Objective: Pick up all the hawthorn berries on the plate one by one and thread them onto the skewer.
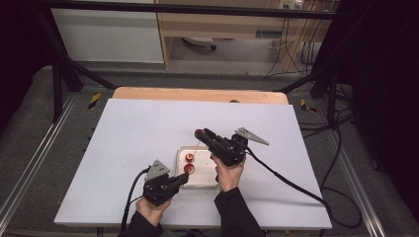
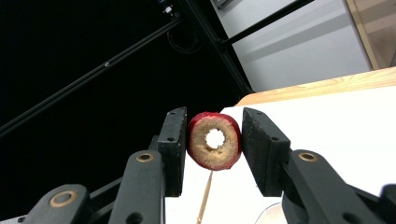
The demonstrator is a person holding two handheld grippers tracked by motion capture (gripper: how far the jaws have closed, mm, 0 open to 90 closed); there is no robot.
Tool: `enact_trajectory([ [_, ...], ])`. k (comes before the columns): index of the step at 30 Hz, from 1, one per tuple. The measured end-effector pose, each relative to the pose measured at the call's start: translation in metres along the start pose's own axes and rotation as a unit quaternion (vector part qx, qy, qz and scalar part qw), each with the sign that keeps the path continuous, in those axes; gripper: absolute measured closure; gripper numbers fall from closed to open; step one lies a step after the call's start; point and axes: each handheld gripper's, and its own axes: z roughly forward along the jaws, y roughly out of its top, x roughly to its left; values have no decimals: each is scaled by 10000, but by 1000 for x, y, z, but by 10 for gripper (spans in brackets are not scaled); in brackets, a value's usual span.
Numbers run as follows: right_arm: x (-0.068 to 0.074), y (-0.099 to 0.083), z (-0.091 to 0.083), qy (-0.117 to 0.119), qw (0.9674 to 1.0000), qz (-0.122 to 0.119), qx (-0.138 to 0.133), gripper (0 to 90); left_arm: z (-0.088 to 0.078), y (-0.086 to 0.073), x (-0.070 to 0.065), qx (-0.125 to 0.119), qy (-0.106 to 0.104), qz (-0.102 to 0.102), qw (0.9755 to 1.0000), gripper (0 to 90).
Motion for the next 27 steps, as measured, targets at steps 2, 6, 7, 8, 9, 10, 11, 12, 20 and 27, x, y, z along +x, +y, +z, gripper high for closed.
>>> enact_trajectory([
  [2, 0, 0, 0, -13, 10000, -13, 1, 620, 0, 0, 0, 0, 5, 0, 10000, 878],
  [6, 0, 0, 0, -26, 10000, -20, 17, 620, -1, 0, 1, -7, 7, 4, 10000, 878],
  [7, 0, 0, 0, -26, 10000, -15, 25, 620, -1, 0, 1, -3, 6, 7, 10000, 878],
  [8, 0, 0, 0, -33, 10000, -32, 21, 620, -1, 0, 1, 7, 11, 10, 10000, 878],
  [9, 0, 0, 0, -36, 10000, -31, 17, 620, -1, 0, 1, -2, 8, 4, 10000, 878],
  [10, 0, 0, 0, -29, 10000, -17, 22, 620, -1, 0, 1, -1, 4, -5, 10000, 878],
  [11, 0, 0, 0, -28, 10000, -14, 17, 620, -1, 0, 1, 1, 0, -8, 10000, 878],
  [12, 0, 0, 0, -22, 10000, -14, 15, 620, -1, 0, 1, -12, 5, -10, 10000, 878],
  [20, 0, -3, 1, -22, 10000, 33, 17, 621, 0, -1, 1, -40, 29, -65, 10000, 878],
  [27, 0, -9, 4, -7, 9999, 135, -58, 622, 2, -1, -2, -119, 137, -162, 9997, 878],
])
